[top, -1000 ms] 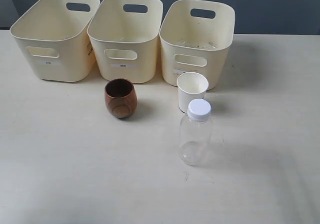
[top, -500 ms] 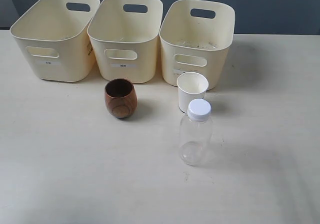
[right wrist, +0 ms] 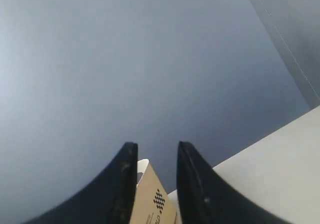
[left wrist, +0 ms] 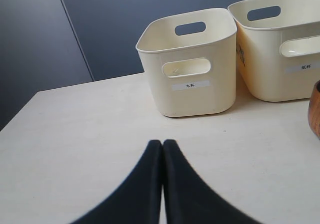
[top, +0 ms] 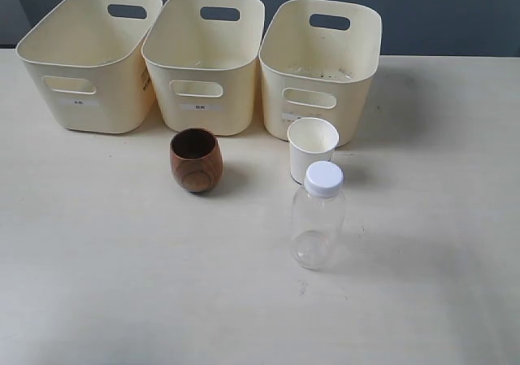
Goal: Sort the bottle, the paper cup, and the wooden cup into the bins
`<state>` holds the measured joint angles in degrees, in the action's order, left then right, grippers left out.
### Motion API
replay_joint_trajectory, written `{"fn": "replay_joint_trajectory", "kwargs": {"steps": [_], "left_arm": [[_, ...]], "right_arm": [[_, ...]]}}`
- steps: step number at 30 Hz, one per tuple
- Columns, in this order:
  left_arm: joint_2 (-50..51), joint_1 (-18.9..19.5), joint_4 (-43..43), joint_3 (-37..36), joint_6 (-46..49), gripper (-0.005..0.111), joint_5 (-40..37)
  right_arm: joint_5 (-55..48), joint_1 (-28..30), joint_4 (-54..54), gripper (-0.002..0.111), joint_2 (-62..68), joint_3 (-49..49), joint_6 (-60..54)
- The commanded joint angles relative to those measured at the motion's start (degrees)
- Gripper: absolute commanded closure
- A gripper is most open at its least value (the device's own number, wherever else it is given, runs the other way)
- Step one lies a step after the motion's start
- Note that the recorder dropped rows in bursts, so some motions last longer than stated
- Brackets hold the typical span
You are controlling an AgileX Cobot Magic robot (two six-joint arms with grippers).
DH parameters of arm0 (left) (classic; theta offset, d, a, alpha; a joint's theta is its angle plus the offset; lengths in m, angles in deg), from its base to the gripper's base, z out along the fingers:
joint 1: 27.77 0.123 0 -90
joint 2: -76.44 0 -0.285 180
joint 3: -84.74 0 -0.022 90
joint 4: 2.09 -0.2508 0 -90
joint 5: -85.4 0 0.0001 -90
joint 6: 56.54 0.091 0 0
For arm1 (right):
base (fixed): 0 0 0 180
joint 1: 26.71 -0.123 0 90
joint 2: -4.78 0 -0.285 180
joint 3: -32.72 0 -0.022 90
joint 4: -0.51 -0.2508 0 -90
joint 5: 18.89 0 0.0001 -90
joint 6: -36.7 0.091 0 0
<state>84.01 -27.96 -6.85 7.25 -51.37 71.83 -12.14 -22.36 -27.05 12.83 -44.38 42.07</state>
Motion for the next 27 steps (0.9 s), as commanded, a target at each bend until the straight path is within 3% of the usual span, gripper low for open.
{"fn": "replay_joint_trajectory", "kwargs": {"steps": [1,12,27], "left_arm": [[0.2,0.0,0.1,0.3,-0.1,0.107,0.3],[0.2,0.0,0.1,0.3,-0.1,0.107,0.3],[0.2,0.0,0.1,0.3,-0.1,0.107,0.3]], "right_arm": [[1.5,0.2,0.0,0.08,-0.3,-0.1,4.8],[5.5,0.2,0.1,0.08,-0.3,-0.1,11.0],[0.2,0.2,0.0,0.08,-0.3,2.1,11.2]]}}
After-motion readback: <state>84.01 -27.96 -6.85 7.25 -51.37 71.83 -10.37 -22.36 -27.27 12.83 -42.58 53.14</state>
